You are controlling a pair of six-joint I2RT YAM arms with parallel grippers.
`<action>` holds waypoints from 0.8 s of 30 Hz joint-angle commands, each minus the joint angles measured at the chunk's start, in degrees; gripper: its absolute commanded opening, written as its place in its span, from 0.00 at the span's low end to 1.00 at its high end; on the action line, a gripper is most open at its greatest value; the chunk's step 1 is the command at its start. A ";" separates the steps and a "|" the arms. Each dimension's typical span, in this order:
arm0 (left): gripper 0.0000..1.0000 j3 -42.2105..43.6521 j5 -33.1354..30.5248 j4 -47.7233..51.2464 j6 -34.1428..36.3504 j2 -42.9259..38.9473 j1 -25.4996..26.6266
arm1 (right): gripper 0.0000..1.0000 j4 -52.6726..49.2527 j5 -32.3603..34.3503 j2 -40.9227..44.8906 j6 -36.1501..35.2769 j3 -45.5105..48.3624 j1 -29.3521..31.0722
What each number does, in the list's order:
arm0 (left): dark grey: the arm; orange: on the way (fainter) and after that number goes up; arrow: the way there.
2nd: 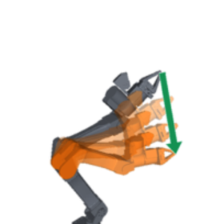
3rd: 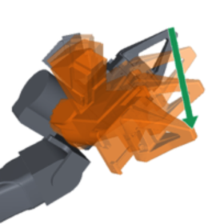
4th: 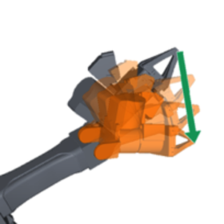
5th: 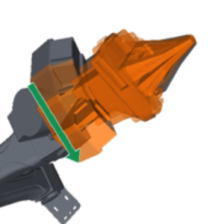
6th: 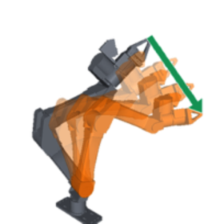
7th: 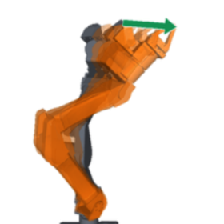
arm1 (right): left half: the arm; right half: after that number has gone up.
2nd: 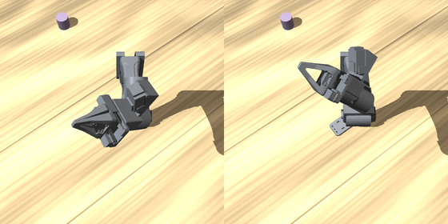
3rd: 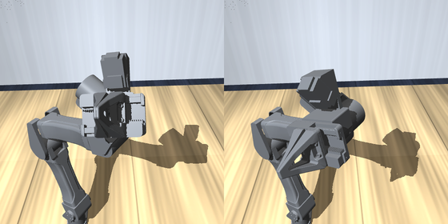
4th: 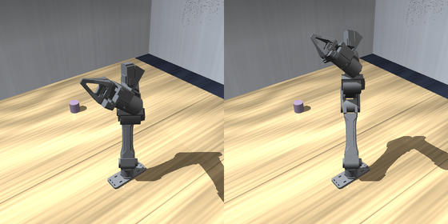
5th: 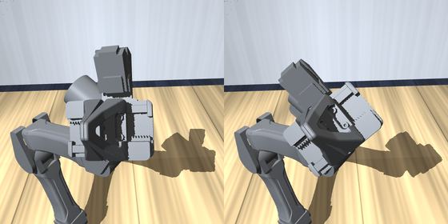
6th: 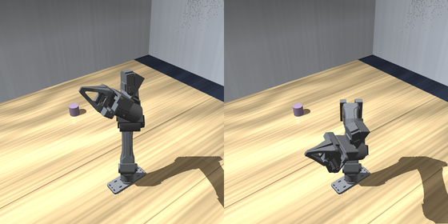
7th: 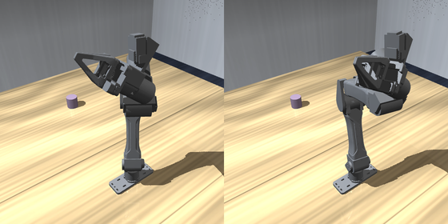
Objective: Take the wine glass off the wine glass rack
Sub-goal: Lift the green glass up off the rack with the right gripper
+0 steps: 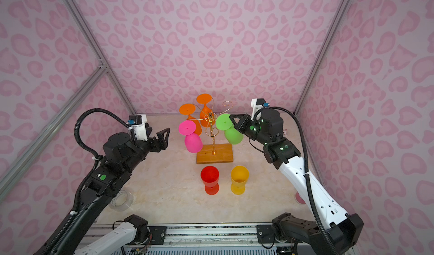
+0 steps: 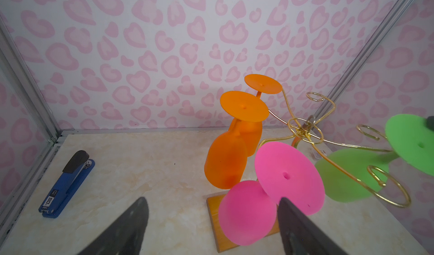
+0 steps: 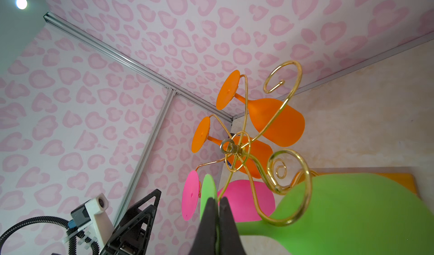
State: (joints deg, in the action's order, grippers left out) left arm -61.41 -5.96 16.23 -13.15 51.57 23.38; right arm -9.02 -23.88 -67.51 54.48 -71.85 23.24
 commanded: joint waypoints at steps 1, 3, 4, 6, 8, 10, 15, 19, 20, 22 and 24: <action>0.88 -1.03 0.86 -1.13 0.97 0.58 -0.06 | 0.00 -0.05 -1.52 3.36 1.04 2.26 -1.99; 0.88 -1.42 0.90 -1.19 1.08 1.13 -0.16 | 0.00 -1.18 -2.60 5.62 1.23 3.28 -3.75; 0.88 -1.61 1.11 -1.25 1.11 1.40 -0.17 | 0.00 -1.77 -2.78 6.55 1.17 3.59 -4.48; 0.88 -2.03 1.46 -1.31 1.09 1.82 -0.17 | 0.00 -3.54 -3.17 8.71 0.76 3.95 -6.52; 0.88 -2.22 1.91 -1.61 0.80 2.03 -0.15 | 0.00 -4.78 -3.59 10.38 0.55 4.09 -9.22; 0.88 -2.39 3.06 -2.02 0.49 2.05 -0.17 | 0.00 -5.39 -4.29 12.13 0.29 3.91 -12.49; 0.88 -2.52 11.51 -4.89 -0.33 1.43 -0.57 | 0.00 0.64 -6.75 15.08 2.21 3.84 -18.46; 0.88 -1.06 26.96 -13.01 -6.48 1.19 -6.22 | 0.00 8.85 -7.46 15.57 4.04 2.84 -19.70; 0.88 -0.39 30.38 -15.84 -8.47 1.16 -7.66 | 0.00 11.14 -7.81 15.48 4.69 2.83 -19.73; 0.88 0.40 37.19 -22.01 -12.73 1.95 -10.13 | 0.00 18.42 -9.18 14.90 7.69 3.39 -19.69; 0.88 0.16 42.62 -26.32 -14.98 3.24 -10.64 | 0.00 26.11 -10.21 14.19 10.81 4.39 -19.72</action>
State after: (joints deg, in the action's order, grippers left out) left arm -61.32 23.20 1.69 -22.26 53.87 13.50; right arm 2.83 -31.64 -52.69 60.49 -68.36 3.60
